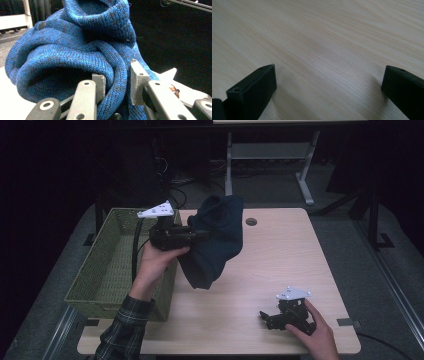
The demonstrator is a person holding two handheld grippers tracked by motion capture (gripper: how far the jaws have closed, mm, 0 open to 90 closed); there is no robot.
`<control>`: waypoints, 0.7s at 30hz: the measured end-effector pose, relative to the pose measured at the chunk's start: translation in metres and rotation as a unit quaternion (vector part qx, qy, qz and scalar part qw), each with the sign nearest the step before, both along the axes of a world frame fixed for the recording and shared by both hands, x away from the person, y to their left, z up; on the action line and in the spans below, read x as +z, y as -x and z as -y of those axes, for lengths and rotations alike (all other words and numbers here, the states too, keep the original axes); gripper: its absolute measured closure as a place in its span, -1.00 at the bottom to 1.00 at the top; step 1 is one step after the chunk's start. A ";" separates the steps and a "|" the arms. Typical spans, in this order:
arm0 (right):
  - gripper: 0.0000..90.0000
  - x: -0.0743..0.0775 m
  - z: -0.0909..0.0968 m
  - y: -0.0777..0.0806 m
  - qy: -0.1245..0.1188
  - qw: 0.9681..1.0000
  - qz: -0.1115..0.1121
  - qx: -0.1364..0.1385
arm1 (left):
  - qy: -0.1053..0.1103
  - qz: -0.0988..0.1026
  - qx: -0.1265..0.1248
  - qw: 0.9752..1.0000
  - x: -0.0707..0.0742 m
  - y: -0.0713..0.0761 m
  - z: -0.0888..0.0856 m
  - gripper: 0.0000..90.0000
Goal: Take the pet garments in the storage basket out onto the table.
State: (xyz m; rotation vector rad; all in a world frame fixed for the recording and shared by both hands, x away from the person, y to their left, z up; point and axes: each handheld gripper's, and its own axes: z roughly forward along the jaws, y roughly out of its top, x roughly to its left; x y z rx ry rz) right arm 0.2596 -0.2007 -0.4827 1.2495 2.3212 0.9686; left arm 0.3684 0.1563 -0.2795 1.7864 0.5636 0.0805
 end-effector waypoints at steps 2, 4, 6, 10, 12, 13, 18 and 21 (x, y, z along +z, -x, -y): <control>-1.00 0.000 0.000 0.000 0.000 1.000 0.000 0.001 | -0.001 -0.001 -0.004 1.000 -0.002 -0.001 0.007 0.56; -1.00 0.000 0.000 0.000 0.000 1.000 0.001 0.001 | -0.005 -0.003 -0.008 1.000 -0.004 -0.002 0.014 0.56; -1.00 0.000 0.000 0.000 0.000 1.000 0.001 0.001 | -0.005 -0.005 -0.012 1.000 -0.006 -0.003 0.020 0.56; -1.00 0.000 0.000 0.000 0.001 1.000 0.001 0.002 | -0.010 -0.006 -0.016 1.000 -0.011 -0.006 0.033 0.56; -1.00 0.000 0.000 0.000 0.001 1.000 0.001 0.002 | -0.013 -0.008 -0.020 1.000 -0.015 -0.007 0.040 0.56; -1.00 0.000 0.000 0.000 0.001 1.000 0.001 0.002 | -0.015 -0.011 -0.021 1.000 -0.017 -0.007 0.043 0.56; -1.00 0.000 0.000 0.000 0.001 1.000 0.001 0.002 | -0.026 -0.017 -0.029 0.999 -0.026 -0.010 0.058 0.56; -1.00 0.000 0.000 0.000 0.001 1.000 0.001 0.002 | -0.030 -0.020 -0.029 0.999 -0.033 -0.011 0.066 0.56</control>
